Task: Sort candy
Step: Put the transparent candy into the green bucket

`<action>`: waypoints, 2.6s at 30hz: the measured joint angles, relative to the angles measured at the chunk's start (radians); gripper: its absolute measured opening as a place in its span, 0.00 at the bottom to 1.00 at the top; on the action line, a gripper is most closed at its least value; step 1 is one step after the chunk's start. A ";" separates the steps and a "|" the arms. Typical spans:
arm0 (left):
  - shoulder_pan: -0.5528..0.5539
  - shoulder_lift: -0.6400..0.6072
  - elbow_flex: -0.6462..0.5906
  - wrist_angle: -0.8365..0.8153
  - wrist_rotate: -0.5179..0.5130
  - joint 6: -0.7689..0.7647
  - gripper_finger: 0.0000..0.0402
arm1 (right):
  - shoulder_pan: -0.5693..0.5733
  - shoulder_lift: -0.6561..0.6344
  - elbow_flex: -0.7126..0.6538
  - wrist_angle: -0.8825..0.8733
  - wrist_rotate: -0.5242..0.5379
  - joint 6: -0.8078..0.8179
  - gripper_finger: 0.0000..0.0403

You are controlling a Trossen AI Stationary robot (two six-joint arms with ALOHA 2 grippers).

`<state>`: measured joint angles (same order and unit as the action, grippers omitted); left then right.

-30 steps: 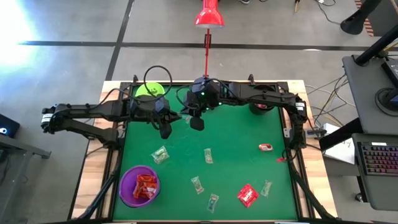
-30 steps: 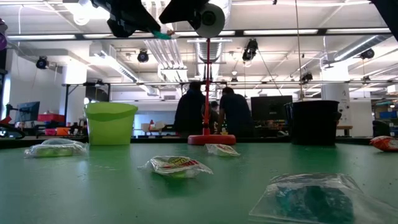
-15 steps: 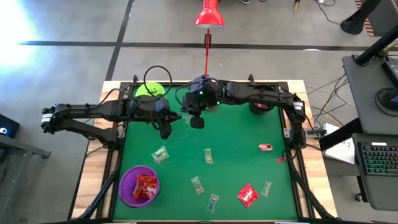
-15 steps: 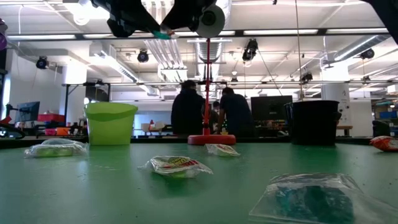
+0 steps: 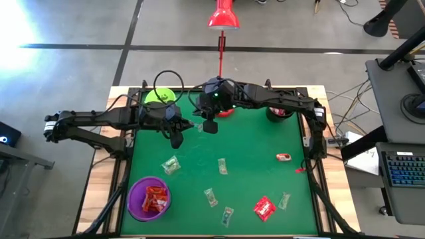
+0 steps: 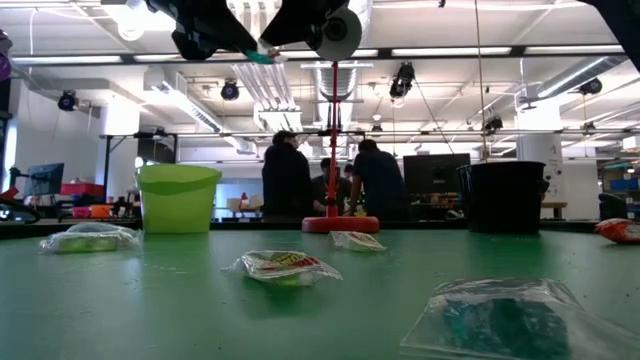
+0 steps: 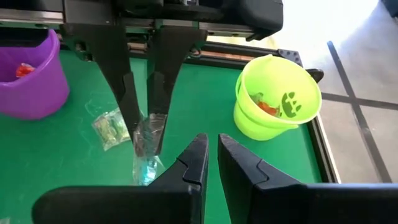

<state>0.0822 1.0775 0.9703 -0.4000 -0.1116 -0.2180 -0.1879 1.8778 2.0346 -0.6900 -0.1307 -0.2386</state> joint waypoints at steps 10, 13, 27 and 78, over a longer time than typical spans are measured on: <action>0.000 0.000 0.000 0.000 0.000 0.008 0.00 | -0.001 0.000 0.000 0.043 0.007 -0.006 0.07; 0.000 0.000 0.000 0.000 0.000 0.011 0.00 | 0.000 0.000 0.000 0.046 -0.006 -0.005 0.07; 0.000 0.000 0.000 -0.004 0.000 0.011 0.00 | -0.023 0.001 0.000 0.053 -0.037 0.011 0.07; 0.000 0.000 0.000 -0.005 0.000 0.011 0.00 | -0.042 0.004 0.000 0.123 -0.026 0.090 0.11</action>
<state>0.0823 1.0772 0.9703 -0.4049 -0.1116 -0.2070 -0.2298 1.8816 2.0346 -0.5667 -0.1566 -0.1490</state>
